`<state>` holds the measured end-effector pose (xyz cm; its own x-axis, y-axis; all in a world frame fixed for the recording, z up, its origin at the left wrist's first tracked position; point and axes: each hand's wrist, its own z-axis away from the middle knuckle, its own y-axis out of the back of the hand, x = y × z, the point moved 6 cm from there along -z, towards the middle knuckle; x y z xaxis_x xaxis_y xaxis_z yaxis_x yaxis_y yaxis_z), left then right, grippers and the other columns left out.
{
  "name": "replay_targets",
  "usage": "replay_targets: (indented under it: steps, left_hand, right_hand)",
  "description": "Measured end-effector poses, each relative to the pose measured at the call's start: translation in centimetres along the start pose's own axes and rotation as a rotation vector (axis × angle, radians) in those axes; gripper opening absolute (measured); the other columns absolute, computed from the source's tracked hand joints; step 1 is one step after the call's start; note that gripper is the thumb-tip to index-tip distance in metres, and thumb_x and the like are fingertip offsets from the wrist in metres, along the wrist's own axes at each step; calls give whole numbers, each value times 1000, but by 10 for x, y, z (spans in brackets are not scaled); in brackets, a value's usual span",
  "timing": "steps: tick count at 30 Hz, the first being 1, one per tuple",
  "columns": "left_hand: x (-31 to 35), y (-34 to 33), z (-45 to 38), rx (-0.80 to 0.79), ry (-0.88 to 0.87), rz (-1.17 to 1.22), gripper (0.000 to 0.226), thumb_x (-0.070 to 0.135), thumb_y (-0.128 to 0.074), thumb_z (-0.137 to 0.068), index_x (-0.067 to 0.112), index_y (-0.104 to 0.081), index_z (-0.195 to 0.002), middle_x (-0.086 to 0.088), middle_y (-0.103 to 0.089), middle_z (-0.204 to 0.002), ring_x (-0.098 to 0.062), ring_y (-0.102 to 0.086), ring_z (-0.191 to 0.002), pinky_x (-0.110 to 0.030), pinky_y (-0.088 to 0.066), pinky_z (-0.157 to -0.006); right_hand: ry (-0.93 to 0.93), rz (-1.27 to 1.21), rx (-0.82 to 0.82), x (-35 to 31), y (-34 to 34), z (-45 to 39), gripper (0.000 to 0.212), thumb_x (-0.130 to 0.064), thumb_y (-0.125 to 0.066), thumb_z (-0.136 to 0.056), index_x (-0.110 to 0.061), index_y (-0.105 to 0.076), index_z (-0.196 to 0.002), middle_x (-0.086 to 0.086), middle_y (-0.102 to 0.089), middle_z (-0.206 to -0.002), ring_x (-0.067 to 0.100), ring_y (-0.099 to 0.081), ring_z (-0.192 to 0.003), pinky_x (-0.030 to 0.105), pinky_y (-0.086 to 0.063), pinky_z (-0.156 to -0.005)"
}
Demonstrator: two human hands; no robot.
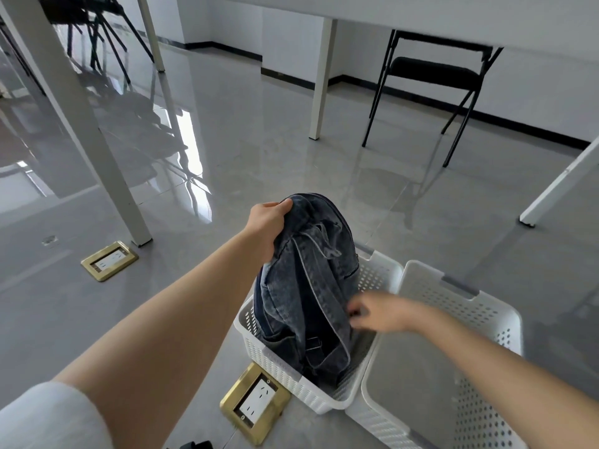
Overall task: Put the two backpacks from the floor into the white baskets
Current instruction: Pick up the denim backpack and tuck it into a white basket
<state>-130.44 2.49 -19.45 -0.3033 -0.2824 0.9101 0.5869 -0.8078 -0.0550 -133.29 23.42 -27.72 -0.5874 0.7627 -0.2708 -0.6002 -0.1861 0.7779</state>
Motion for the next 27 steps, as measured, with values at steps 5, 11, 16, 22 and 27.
replay_targets:
  steps: [5,11,16,22,27]
  left_hand:
    - [2,-11,0,-50,-44,-123,25,28,-59,-92,10,-70,-81,-19,-72,-90,-29,-67,-76,-52,-56,-86]
    - [4,-12,2,-88,-105,-263,28,29,-59,-92,5,-71,-94,-20,-71,-95,-25,-62,-77,-49,-55,-87]
    - [3,-15,4,-124,-143,-298,27,27,-60,-91,3,-72,-98,-20,-70,-93,-24,-60,-77,-47,-54,-85]
    - [-6,-17,-1,-140,-158,-287,27,24,-59,-90,1,-71,-99,-18,-68,-89,-25,-61,-77,-43,-54,-77]
    - [4,-8,33,84,-484,-448,37,35,-49,-94,19,-51,-128,-5,-55,-125,-19,-57,-105,-37,-46,-97]
  right_hand:
    - [-43,-1220,248,-37,77,1,54,-60,-43,-91,-14,-58,-114,5,-70,-104,25,-66,-99,40,-56,-79]
    - [-84,-1484,136,-59,83,-5,23,-22,-51,-95,-18,-53,-72,-5,-47,-49,8,-42,-40,22,-31,-49]
    - [-173,-1513,80,-52,96,11,37,-27,-36,-92,-3,-63,-84,11,-70,-75,21,-56,-59,24,-40,-55]
    - [-252,-1430,82,-51,87,7,45,-44,-46,-90,-11,-58,-62,5,-61,-55,17,-51,-51,21,-35,-53]
    - [-67,-1484,799,-49,164,41,29,-8,-54,-80,-16,-48,-53,0,-46,-49,11,-46,-39,19,-39,-47]
